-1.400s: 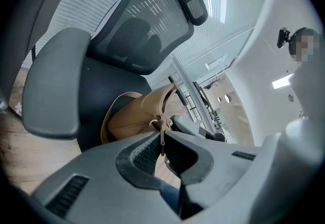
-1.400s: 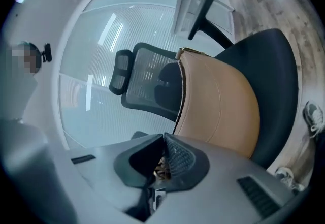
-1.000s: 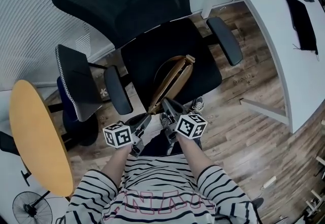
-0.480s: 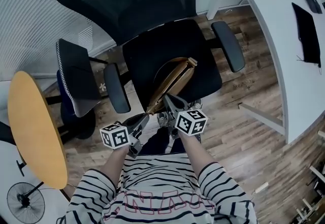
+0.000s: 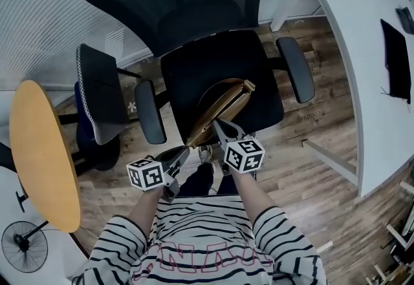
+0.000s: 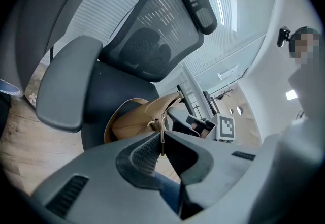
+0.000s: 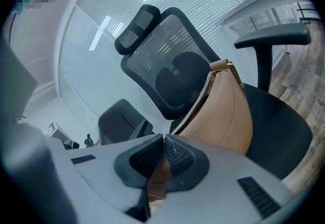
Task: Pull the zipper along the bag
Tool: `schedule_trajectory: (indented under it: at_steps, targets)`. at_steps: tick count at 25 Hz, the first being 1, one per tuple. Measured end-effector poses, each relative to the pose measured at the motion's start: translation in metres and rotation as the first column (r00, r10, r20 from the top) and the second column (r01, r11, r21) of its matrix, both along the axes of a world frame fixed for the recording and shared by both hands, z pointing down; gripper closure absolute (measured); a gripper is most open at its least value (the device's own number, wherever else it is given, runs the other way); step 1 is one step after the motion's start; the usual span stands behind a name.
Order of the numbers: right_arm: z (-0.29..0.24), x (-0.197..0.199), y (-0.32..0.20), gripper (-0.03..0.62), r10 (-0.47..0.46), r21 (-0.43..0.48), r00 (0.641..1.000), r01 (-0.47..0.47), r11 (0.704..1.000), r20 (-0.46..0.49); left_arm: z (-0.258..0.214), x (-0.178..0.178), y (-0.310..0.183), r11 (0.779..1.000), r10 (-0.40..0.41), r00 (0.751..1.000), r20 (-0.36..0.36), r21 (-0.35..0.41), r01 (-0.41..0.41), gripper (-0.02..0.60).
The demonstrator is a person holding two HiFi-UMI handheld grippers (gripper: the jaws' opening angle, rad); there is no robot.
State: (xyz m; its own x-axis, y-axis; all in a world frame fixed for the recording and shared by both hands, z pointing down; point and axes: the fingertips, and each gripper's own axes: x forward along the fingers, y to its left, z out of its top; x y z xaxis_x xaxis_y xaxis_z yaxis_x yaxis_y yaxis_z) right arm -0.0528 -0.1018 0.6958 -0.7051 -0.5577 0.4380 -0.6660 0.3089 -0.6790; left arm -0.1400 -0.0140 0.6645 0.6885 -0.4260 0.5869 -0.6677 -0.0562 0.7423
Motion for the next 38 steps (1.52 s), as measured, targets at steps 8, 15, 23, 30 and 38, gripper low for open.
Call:
schedule_trajectory:
  at_steps: [8, 15, 23, 30, 38]
  targets:
    - [0.003, 0.013, -0.015, 0.557, -0.03, 0.03, 0.997, 0.032, 0.999, -0.069, 0.0, -0.001, -0.001, 1.0, -0.02, 1.0, 0.0, -0.008, 0.02, 0.537]
    - [0.003, 0.035, -0.032, 0.557, -0.017, 0.067, 0.992, 0.026, 0.997, -0.127, -0.001, 0.0, -0.002, 1.0, -0.027, 1.0, -0.005, -0.009, 0.027, 0.537]
    - [-0.002, 0.068, -0.053, 0.557, 0.066, 0.098, 0.983, -0.05, 0.994, -0.171, -0.008, 0.004, -0.008, 1.0, 0.001, 1.0, 0.001, 0.019, -0.001, 0.537]
    - [-0.005, 0.094, -0.063, 0.557, 0.128, 0.116, 0.971, -0.106, 0.988, -0.202, -0.017, 0.007, -0.021, 0.995, 0.059, 0.997, 0.059, 0.083, -0.064, 0.538]
    - [-0.014, 0.117, -0.077, 0.557, 0.181, 0.151, 0.956, -0.148, 0.977, -0.233, -0.018, -0.001, -0.027, 0.994, 0.047, 0.994, 0.095, 0.093, -0.056, 0.538]
